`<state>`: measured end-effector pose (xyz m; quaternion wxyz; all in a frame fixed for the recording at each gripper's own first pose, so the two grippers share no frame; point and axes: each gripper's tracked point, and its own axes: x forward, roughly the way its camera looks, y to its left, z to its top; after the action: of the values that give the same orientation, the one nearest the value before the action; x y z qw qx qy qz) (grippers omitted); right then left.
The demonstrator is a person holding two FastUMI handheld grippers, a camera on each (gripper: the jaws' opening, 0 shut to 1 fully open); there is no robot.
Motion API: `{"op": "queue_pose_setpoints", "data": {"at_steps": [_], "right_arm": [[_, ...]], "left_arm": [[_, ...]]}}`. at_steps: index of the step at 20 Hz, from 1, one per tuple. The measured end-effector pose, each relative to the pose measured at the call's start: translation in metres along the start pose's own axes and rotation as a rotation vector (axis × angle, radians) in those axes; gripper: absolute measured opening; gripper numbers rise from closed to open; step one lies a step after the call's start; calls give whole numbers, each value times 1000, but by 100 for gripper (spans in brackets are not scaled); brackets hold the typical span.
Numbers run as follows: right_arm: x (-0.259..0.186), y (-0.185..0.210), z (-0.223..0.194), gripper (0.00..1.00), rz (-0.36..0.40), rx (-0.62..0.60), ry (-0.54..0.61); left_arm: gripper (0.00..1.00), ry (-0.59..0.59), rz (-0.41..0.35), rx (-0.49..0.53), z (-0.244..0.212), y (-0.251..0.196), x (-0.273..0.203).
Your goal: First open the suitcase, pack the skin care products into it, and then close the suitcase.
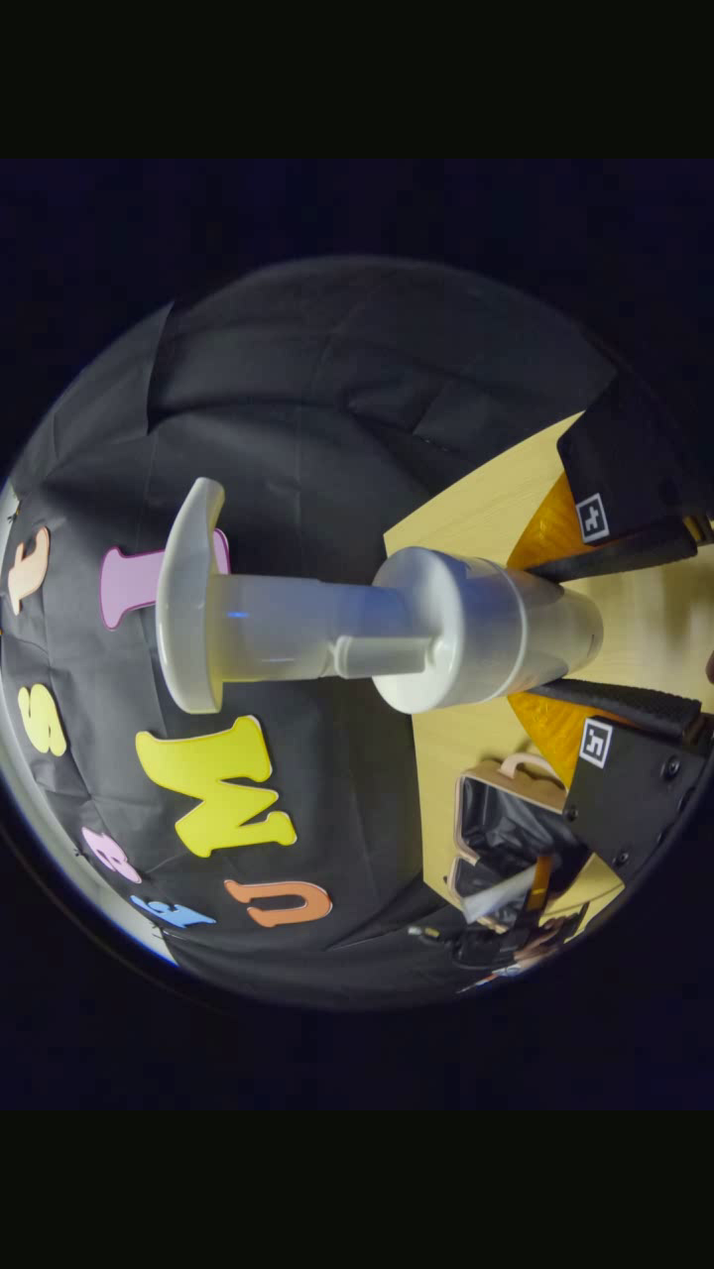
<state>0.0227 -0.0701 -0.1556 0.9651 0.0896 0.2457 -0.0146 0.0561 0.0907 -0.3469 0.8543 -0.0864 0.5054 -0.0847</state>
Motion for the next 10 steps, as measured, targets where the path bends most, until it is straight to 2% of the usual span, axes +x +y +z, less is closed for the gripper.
{"op": "queue_pose_setpoints", "data": {"at_steps": [4,9,10], "right_arm": [[-28,19,12,44,31,1,-17],[-42,29,22,47,51,-12,-39],[-42,30,23,47,50,-19,-39]], "left_arm": [[46,86,51,-18,0,11,9],[46,183,91,-65,-7,19,16],[39,191,107,-54,-8,20,17]]}}
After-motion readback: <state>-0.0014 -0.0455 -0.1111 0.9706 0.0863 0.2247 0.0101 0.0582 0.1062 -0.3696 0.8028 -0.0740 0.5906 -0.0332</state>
